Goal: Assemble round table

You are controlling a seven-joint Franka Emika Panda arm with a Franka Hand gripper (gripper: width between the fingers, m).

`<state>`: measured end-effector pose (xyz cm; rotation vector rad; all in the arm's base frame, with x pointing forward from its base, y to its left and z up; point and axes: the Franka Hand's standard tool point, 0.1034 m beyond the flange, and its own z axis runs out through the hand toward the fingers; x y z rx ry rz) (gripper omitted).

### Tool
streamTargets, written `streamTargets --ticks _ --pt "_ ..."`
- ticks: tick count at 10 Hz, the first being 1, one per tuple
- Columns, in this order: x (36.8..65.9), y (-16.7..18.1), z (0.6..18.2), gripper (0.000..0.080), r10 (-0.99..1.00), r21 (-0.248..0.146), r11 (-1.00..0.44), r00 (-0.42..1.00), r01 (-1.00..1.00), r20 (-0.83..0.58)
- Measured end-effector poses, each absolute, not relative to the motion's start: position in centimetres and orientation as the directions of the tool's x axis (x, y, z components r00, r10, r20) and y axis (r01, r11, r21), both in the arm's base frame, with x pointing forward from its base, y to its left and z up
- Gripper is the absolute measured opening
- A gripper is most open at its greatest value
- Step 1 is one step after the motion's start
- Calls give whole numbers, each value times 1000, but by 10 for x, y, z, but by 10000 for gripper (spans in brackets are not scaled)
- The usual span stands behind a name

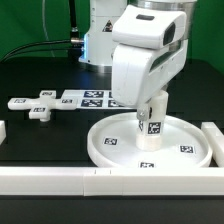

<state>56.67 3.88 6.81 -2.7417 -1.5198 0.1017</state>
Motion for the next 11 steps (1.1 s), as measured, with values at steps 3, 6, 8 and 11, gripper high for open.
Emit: streamTargets --ticks 3,6,8,11 --pt "565 38 67 407 714 -28 -700 698 714 -61" --pt "564 37 66 407 436 -45 -900 899 434 -54" --pt "564 37 66 407 319 -46 -948 946 316 -58" --pt "563 38 65 596 296 -45 -955 953 294 -60"
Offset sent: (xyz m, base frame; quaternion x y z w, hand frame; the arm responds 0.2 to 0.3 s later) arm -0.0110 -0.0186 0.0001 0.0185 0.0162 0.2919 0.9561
